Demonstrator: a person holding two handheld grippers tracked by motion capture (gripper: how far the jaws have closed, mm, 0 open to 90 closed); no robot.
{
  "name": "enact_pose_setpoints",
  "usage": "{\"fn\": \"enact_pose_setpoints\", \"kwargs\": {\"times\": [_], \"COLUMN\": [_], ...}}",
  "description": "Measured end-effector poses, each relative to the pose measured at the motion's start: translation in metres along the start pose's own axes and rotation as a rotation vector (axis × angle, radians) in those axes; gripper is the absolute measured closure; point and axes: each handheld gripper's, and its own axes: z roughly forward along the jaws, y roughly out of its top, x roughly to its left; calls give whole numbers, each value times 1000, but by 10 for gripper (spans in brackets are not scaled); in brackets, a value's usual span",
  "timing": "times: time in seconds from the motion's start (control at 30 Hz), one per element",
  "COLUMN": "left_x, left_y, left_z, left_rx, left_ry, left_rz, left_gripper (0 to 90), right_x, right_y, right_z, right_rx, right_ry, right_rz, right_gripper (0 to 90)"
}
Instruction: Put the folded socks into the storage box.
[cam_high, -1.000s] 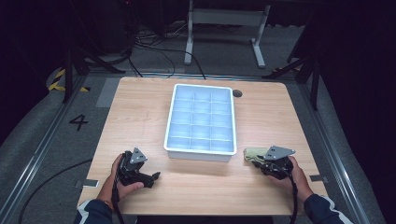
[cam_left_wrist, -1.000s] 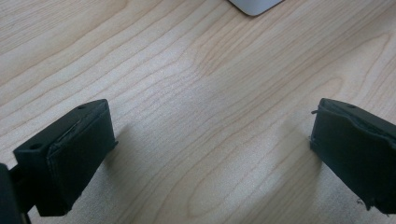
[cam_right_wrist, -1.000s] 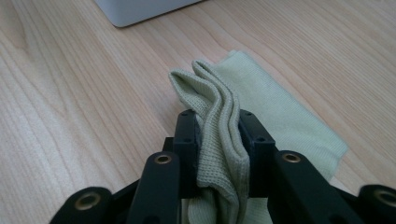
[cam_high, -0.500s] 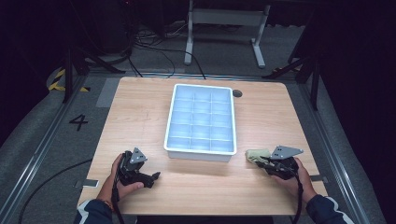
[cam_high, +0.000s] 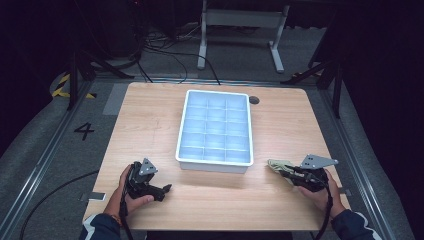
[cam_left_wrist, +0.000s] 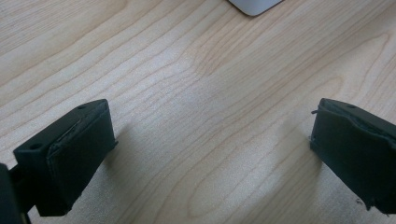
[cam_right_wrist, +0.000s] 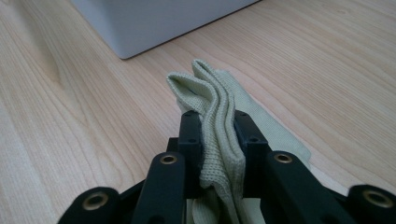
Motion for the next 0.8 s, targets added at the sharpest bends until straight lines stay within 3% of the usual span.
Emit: {"fn": "enact_pose_setpoints", "kwargs": {"times": [0.8], "left_x": [0], "left_y": [0], "left_z": [0], "left_rx": [0], "left_ry": [3], "left_rz": [1], "left_gripper": [1], "right_x": [-8], "right_y": [13], "right_z": [-28], "right_rx": [-124], "right_ry": [-2], "right_rz": [40], "right_gripper": [764]}}
